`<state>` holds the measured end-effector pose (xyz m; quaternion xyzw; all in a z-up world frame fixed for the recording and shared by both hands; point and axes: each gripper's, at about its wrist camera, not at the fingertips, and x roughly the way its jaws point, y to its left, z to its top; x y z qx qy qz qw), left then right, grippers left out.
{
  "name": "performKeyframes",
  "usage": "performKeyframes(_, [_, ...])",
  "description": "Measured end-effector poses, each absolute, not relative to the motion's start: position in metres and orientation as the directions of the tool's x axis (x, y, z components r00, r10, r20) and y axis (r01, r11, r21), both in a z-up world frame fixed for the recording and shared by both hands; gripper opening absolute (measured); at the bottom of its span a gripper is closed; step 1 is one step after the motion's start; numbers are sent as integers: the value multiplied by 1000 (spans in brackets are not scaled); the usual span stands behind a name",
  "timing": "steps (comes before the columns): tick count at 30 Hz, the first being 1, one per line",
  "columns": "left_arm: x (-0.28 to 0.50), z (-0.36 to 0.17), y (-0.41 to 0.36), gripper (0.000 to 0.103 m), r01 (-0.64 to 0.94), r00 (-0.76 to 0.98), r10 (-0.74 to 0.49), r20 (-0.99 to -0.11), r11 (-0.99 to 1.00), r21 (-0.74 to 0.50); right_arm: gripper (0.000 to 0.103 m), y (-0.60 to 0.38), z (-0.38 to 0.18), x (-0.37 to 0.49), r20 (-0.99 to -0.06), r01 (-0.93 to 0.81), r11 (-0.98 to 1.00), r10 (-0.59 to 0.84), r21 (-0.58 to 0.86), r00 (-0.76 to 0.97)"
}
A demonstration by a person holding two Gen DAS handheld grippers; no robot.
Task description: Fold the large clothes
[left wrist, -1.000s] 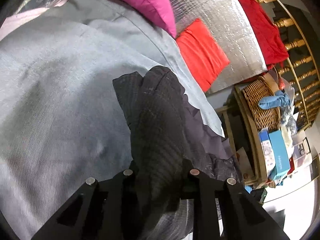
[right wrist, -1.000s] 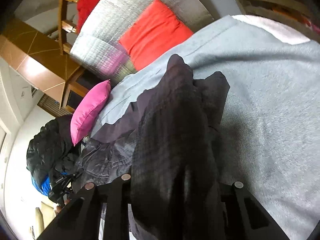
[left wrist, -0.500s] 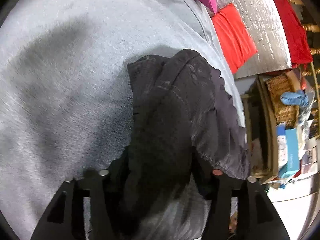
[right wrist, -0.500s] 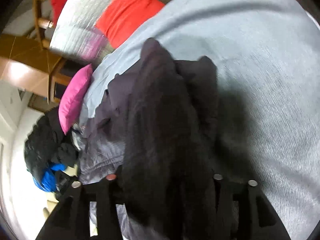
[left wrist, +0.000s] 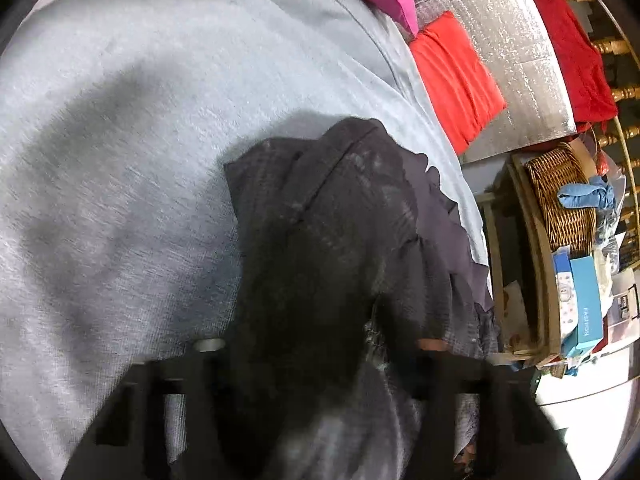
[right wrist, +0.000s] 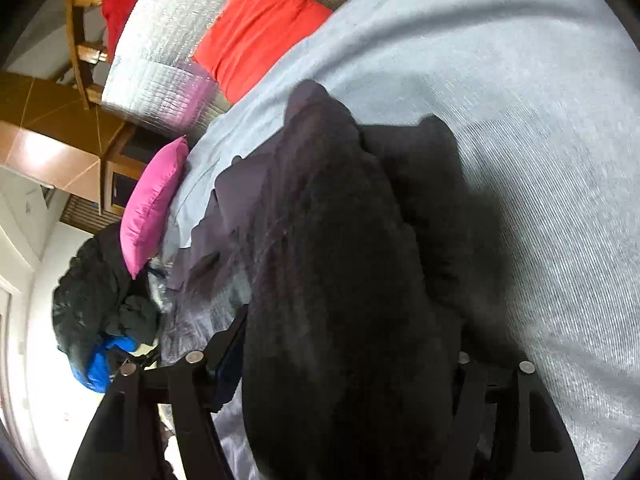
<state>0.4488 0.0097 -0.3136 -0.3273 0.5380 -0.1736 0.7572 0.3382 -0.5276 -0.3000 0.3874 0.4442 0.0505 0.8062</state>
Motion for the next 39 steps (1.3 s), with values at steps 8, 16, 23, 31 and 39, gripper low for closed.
performKeyframes(8, [442,-300,7,28,-35,405,-594,-695,750,-661,41,-521,-291,335,-694,259,741,365,620,620])
performKeyframes(16, [418,-279,21,23,4,432,-598,-675,750,-661,33,-512,-259,316,-647,200,756,356,624,674])
performKeyframes(23, [426,-300,28,57,-57,373,-550,-747,790,-610,42,-503,-277,316,-726,237,788,344,567,595])
performKeyframes(31, [385,-256,62,70,-105,505,-363,-783,875,-473,70,-534,-242,261,-669,336,734,212,590,712])
performKeyframes(39, [281,-222,31,81,-5,626,-335,-704,901,-434,79,-467,-215,173,-524,172,714,306,678,795])
